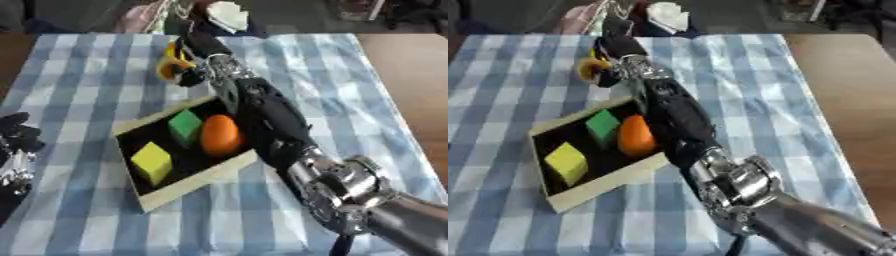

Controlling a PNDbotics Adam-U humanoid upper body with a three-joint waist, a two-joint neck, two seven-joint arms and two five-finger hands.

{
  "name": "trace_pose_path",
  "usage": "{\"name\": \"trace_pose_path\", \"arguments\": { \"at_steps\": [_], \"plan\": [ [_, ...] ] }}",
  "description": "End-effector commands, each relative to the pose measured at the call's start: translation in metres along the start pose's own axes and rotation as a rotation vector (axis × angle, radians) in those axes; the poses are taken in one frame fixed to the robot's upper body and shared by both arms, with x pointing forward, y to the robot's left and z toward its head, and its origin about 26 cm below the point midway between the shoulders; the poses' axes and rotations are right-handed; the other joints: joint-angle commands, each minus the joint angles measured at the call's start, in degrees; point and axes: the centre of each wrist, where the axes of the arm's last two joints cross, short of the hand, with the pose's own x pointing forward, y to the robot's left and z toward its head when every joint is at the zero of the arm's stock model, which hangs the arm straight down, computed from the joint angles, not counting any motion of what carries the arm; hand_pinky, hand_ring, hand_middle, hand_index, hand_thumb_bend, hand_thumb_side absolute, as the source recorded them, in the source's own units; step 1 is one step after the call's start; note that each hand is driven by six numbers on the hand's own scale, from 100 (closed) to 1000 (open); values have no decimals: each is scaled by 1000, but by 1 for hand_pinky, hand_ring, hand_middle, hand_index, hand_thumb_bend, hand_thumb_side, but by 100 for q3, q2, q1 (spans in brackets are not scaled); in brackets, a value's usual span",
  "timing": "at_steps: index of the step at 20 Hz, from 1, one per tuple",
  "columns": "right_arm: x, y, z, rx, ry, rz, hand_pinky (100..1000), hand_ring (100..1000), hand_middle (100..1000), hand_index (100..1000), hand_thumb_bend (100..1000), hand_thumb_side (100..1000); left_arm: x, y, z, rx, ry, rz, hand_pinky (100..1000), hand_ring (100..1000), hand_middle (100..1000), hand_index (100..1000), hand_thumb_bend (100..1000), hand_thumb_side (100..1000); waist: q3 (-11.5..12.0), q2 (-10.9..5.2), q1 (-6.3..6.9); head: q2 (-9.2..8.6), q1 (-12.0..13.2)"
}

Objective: Pick up objects on the table and place them in the box.

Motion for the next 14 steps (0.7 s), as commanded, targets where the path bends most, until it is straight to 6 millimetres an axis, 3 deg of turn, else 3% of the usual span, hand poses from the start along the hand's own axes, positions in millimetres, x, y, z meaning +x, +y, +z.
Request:
{"name": "trace_pose_path", "arguments": {
  "at_steps": [1,5,6,7,11,14],
  "plan": [
    [0,-33,-5,-85,-49,8,774,659,450,437,100,195,4,4,-3,12,-22,-13,683,587,595,809,173,607,-36,-33,4,25,32],
    [-5,-62,-5,-139,-166,8,777,659,452,439,100,193,3,7,-2,30,-13,-19,683,587,595,809,173,607,-177,-36,-4,25,128],
    [-6,-69,-4,-150,-205,4,777,659,453,439,100,233,2,8,-2,36,-12,-23,683,587,595,809,173,606,-225,-37,-2,25,156],
    [-7,-76,-2,-161,-248,2,777,659,453,439,100,183,2,9,-1,43,-9,-26,682,587,595,809,173,606,-278,-39,1,25,187],
    [-9,-101,8,-166,-419,17,775,662,456,443,100,159,0,13,0,71,1,-38,682,587,595,809,174,604,-467,-55,7,25,301],
    [-9,-107,19,-137,-521,25,776,664,458,446,100,161,-1,16,0,88,6,-46,682,587,595,808,174,601,-553,-68,10,25,354]
  ]
}}
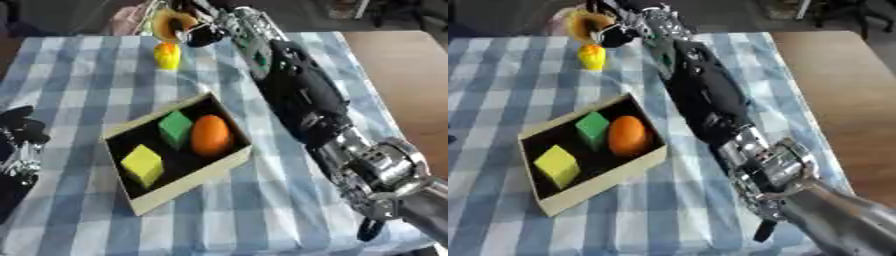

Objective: Pick up objects on the table and place them in the box.

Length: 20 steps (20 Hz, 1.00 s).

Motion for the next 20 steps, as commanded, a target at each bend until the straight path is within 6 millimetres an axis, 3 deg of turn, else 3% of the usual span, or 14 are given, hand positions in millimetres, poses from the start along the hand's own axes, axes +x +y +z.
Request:
{"name": "trace_pose_path", "arguments": {
  "at_steps": [1,9,14,16,17,20],
  "plan": [
    [6,-26,7,0,-119,25,777,665,459,447,100,166,3,9,-2,29,-14,-27,682,587,595,808,174,602,-35,-71,12,25,62],
    [14,7,36,205,-225,-1,787,684,480,477,100,195,1,18,-2,90,1,-35,680,584,591,807,174,596,-107,-87,19,25,116],
    [25,27,43,288,-289,4,793,700,503,504,100,198,1,20,-2,109,6,-36,680,583,590,807,173,595,-124,-89,11,25,120],
    [30,32,44,322,-326,22,802,730,548,562,100,197,0,20,-2,109,7,-36,681,583,590,807,173,596,-122,-89,10,25,123],
    [32,34,44,345,-341,36,812,754,604,654,100,203,0,20,-2,109,7,-35,681,583,590,807,173,596,-121,-89,10,25,121],
    [30,38,46,411,-356,75,833,795,724,788,100,211,0,20,-2,109,8,-35,680,583,589,807,175,595,-121,-93,10,25,120]
  ]
}}
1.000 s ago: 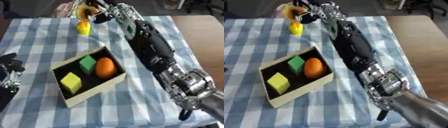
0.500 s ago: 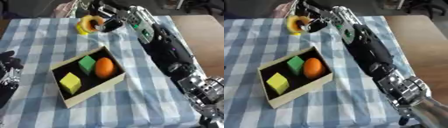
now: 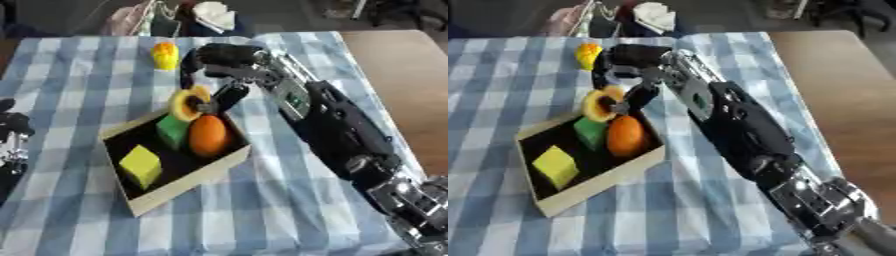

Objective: Pick up objects on the table and place them in the box.

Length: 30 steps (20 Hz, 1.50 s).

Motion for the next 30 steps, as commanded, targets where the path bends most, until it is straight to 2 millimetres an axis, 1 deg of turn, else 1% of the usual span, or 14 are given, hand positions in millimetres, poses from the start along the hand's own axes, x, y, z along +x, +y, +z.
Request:
{"name": "trace_pose_path", "arguments": {
  "at_steps": [1,3,5,8,13,18,24,27,30],
  "plan": [
    [-1,-9,3,55,-9,62,845,817,771,849,100,217,4,7,-2,11,-20,-18,680,583,589,807,176,595,-4,-95,9,25,18],
    [-6,-8,6,97,0,72,861,842,823,898,100,221,3,7,-2,12,-19,-18,680,582,589,807,178,595,-5,-99,6,25,18],
    [-10,-10,11,124,6,78,878,859,850,925,100,221,3,7,-2,12,-17,-18,680,582,588,807,179,596,-8,-100,1,25,27],
    [-15,-19,18,119,0,74,887,866,858,934,100,215,3,7,-2,14,-16,-19,680,582,588,806,180,596,-13,-98,-5,25,37],
    [-20,-46,33,35,1,48,892,868,863,936,100,206,2,7,-2,17,-15,-19,679,581,587,806,184,594,-7,-98,-7,25,52],
    [-27,-76,40,-62,29,28,893,865,862,938,100,200,3,6,-2,16,-16,-16,679,581,586,806,188,594,27,-99,3,25,57],
    [-43,-99,34,-155,109,-43,898,861,869,943,100,198,5,3,-3,5,-24,-7,678,580,585,805,191,592,121,-70,25,25,18],
    [-52,-99,22,-216,179,-95,901,861,878,944,100,198,6,1,-4,-7,-32,3,678,580,585,805,192,594,222,-48,31,25,-43],
    [-59,-91,8,-252,263,-133,907,862,893,946,100,198,8,-1,-5,-21,-41,8,678,579,584,805,194,591,351,-32,25,25,-117]
  ]
}}
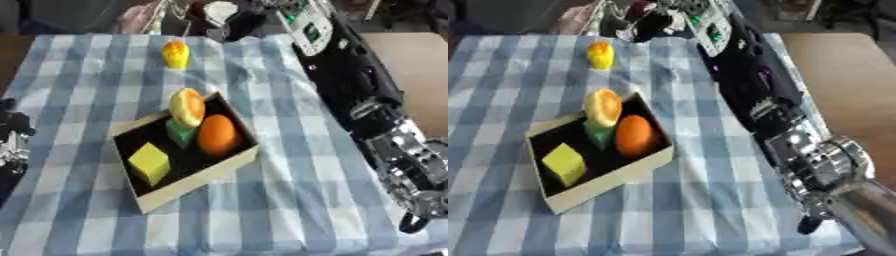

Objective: Pick up objects on the table and place them in the box.

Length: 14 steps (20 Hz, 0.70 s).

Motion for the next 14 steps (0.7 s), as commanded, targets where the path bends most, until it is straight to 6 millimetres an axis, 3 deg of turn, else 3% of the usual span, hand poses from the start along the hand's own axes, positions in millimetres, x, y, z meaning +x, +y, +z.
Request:
{"name": "trace_pose_path", "arguments": {
  "at_steps": [1,4,8,14],
  "plan": [
    [-5,3,-11,-55,86,-21,909,863,901,948,100,198,8,1,-4,-12,-37,5,678,579,584,805,197,590,72,-29,20,25,-82],
    [-8,20,-21,-55,183,-46,914,867,914,952,100,201,10,-1,-5,-30,-47,12,679,579,584,805,199,590,239,-27,10,25,-169],
    [-15,45,-23,-39,338,-80,920,875,935,959,100,330,13,-5,-7,-58,-64,24,679,579,584,806,204,587,495,-26,7,25,-299],
    [-22,64,-21,-31,537,-59,910,876,950,966,100,412,16,-7,-8,-82,-77,36,679,579,584,806,209,586,802,-26,10,25,-462]
  ]
}}
